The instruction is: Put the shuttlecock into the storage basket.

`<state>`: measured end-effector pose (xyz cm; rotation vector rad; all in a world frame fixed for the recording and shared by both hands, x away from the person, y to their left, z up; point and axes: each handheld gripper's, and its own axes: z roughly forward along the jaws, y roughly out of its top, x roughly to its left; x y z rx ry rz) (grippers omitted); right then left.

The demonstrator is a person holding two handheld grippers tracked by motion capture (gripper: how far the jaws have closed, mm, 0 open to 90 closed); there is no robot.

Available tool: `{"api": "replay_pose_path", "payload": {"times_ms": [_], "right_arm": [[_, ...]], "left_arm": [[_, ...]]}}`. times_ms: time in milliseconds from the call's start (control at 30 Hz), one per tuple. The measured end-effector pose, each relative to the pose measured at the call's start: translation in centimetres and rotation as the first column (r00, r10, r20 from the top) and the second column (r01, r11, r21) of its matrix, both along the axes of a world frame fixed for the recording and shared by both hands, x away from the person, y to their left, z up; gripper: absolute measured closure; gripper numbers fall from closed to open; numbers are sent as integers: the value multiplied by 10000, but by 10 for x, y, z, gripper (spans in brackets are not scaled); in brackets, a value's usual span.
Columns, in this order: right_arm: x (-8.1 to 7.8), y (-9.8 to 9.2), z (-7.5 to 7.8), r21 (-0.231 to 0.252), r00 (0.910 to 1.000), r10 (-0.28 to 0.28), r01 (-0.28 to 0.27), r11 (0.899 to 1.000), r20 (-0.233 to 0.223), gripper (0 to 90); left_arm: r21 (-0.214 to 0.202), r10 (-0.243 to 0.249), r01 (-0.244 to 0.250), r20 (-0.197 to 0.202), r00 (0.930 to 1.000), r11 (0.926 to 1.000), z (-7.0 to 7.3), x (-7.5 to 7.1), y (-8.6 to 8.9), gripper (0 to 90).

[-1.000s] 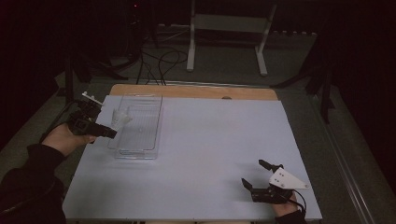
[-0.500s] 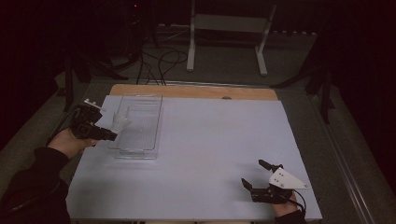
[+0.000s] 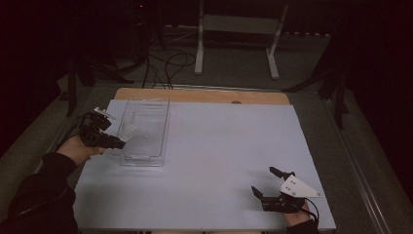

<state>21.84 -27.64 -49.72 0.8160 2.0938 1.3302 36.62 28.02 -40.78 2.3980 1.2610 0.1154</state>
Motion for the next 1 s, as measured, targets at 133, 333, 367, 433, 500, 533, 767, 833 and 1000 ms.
{"api": "replay_pose_path", "payload": {"times_ms": [133,333,367,433,500,533,767,833,1000], "right_arm": [[0,0,0,0,10000,10,-10,10000,-30,102],[0,0,0,-2,10000,15,-15,10000,-18,102],[0,0,0,-1,10000,14,-14,10000,-19,102],[0,0,0,-8,10000,11,-11,10000,-18,102],[0,0,0,-6,10000,13,-13,10000,-23,102],[0,0,0,-11,10000,13,-13,10000,-18,102],[0,0,0,-6,10000,18,-18,10000,-23,102],[0,0,0,-9,10000,20,-20,10000,-16,102],[0,0,0,5,10000,16,-16,10000,-15,102]], "left_arm": [[289,-62,61,11,10000,9996,-3,2,-3,657],[735,-209,221,-168,9996,9971,-7,4,-9,656],[816,-280,294,-189,9994,9962,-7,4,-10,656],[909,-385,404,-233,9990,9950,-8,5,-12,656],[1024,-385,413,-294,9988,9939,-9,6,-14,656],[1076,-404,441,-366,9985,9932,-9,7,-14,656],[1560,-370,461,-603,9975,9867,-12,11,-18,655],[1636,-382,493,-700,9968,9853,-13,11,-19,655],[1884,-26,151,-661,9978,9820,-12,14,-21,650]]}}
